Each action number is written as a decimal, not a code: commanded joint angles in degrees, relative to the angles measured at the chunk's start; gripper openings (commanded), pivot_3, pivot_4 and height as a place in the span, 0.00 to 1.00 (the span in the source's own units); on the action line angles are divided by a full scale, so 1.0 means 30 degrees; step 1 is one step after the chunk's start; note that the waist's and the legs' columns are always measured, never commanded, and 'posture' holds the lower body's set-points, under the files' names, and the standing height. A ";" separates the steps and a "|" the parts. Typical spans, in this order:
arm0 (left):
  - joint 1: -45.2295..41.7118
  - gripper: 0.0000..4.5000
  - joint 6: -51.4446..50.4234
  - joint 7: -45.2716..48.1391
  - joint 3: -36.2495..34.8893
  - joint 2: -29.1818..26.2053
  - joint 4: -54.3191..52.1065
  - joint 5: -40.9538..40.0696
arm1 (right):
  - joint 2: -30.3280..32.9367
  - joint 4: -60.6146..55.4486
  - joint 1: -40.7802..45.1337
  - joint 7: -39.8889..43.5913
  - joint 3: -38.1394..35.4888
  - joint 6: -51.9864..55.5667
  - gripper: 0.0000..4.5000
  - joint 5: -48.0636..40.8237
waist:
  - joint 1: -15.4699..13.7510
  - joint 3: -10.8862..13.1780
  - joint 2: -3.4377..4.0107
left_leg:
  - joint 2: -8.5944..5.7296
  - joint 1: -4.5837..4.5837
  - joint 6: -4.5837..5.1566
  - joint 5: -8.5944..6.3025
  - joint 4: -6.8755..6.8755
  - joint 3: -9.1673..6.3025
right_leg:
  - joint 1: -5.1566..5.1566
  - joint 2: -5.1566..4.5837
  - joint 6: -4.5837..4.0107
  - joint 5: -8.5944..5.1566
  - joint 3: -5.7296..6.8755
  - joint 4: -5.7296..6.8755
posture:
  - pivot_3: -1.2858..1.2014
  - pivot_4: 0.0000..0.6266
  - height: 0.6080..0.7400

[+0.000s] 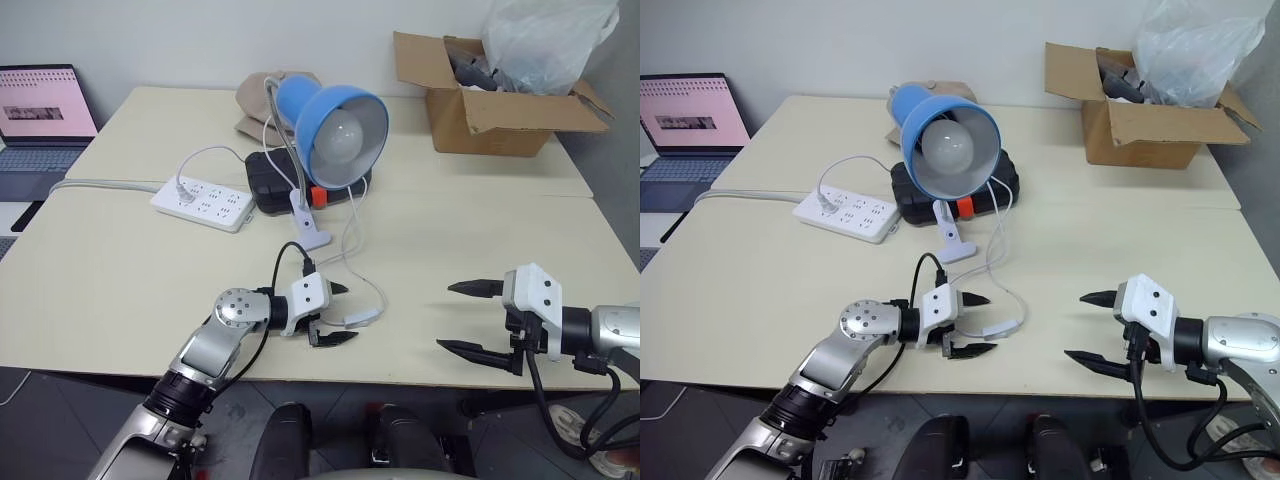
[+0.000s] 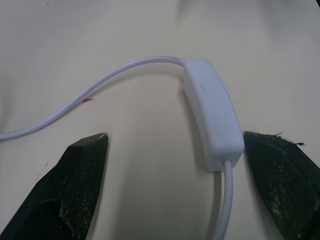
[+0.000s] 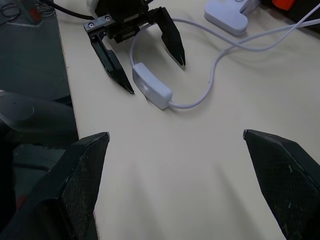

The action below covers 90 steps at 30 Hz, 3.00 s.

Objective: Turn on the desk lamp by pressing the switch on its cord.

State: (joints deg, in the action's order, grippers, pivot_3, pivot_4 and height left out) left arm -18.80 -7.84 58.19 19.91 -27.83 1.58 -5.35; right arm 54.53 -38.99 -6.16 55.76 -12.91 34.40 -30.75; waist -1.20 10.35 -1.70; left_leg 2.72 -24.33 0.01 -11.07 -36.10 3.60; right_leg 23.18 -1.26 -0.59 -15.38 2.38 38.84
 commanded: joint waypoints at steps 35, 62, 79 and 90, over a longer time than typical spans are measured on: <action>-0.1293 0.09 -0.0053 0.2599 -0.1173 -0.1590 -0.1174 -0.0953 | -0.3978 0.2501 0.9599 -0.2029 0.9436 0.2715 1.00 0.1575 | 0.0413 0.0004 -0.0017 | 0.0021 -0.0013 0.0002 0.0002 0.0000 -0.0032 | 0.0015 0.0033 -0.0005 0.0000 0.0018 0.0015 | 0.52 0.24 1.00; -0.0684 0.09 -0.0800 0.2045 -0.1443 -0.1729 -0.2366 -0.1098 | -0.6892 0.8259 1.2371 0.0182 1.3218 -0.0745 0.89 0.6402 | 0.0398 0.0003 -0.0017 | 0.0021 -0.0040 0.0004 0.0004 -0.0008 -0.0020 | 0.0038 0.0029 -0.0005 0.0000 0.0022 0.0030 | 0.52 0.24 1.00; -0.0738 0.09 -0.1108 0.2009 -0.1455 -0.1708 -0.2627 -0.1274 | -0.6862 0.9395 1.2511 0.1465 1.3485 -0.2755 0.17 0.8236 | 0.0402 0.0003 -0.0017 | 0.0021 -0.0039 0.0004 0.0004 -0.0011 -0.0018 | 0.0039 0.0029 -0.0006 0.0000 0.0022 0.0032 | 0.52 0.24 1.00; -0.0708 0.09 -0.0944 0.1872 -0.1354 -0.1573 -0.2676 -0.1116 | -0.7690 0.9025 1.2464 0.2073 1.2528 -0.1799 0.14 0.7239 | 0.0401 0.0003 -0.0017 | 0.0023 -0.0039 0.0003 0.0004 -0.0012 -0.0018 | 0.0038 0.0030 -0.0006 0.0001 0.0021 0.0034 | 0.52 0.24 1.00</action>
State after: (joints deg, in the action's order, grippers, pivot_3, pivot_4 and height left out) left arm -20.57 -10.95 65.65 17.23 -33.47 -4.24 -7.78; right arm 32.70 -10.51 31.11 62.51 27.16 28.39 -6.46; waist 0.00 10.36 -1.75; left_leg 2.79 -24.45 0.02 -11.05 -36.13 3.55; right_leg 23.30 -1.17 -0.61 -15.37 2.44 38.95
